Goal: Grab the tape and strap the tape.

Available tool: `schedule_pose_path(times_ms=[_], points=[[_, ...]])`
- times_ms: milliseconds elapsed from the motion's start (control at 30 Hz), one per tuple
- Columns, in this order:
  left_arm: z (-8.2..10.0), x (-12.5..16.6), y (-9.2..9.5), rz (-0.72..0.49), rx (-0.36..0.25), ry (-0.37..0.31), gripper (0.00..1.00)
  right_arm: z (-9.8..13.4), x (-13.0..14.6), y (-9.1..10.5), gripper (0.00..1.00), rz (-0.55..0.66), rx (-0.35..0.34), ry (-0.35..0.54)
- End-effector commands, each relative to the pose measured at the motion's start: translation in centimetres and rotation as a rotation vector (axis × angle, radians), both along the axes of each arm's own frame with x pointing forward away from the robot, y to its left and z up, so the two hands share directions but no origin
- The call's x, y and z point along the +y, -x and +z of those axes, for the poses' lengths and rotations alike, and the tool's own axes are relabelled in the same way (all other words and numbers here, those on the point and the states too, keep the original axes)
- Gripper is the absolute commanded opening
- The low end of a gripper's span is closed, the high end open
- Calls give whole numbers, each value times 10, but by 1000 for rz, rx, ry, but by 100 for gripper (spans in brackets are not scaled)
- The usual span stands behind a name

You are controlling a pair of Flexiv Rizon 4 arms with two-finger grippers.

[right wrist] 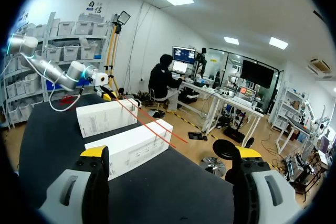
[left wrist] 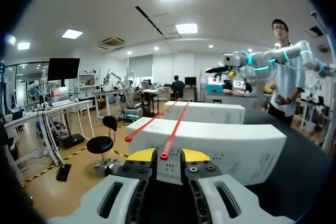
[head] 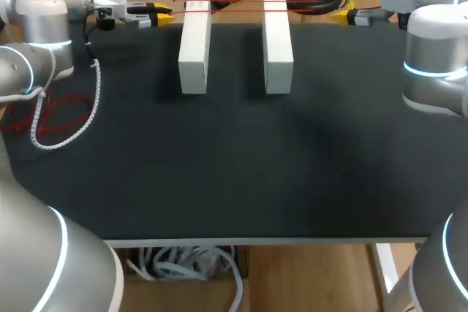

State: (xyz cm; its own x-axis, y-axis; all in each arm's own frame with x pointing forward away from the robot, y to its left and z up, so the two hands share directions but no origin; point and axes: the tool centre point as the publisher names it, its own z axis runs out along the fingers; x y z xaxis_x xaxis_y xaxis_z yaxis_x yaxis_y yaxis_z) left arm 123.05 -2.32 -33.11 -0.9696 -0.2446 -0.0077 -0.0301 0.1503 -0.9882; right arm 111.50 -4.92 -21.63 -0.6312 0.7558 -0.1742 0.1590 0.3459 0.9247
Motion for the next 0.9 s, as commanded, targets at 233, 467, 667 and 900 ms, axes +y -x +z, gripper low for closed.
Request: schedule_pose_path(times_ms=[233,467,667,900], points=[[-4,0,-6,-70,13,12,19,0,0,1,100,1,-2,-2],[-2,-2,-6,-72,10,13,18,0,0,1,100,1,-2,-2],[-3,-3,-5,-70,11,11,0,0,0,1,100,1,-2,-2],[3,-3,-1,-76,0,7,0,0,0,1,100,1,-2,-2]])
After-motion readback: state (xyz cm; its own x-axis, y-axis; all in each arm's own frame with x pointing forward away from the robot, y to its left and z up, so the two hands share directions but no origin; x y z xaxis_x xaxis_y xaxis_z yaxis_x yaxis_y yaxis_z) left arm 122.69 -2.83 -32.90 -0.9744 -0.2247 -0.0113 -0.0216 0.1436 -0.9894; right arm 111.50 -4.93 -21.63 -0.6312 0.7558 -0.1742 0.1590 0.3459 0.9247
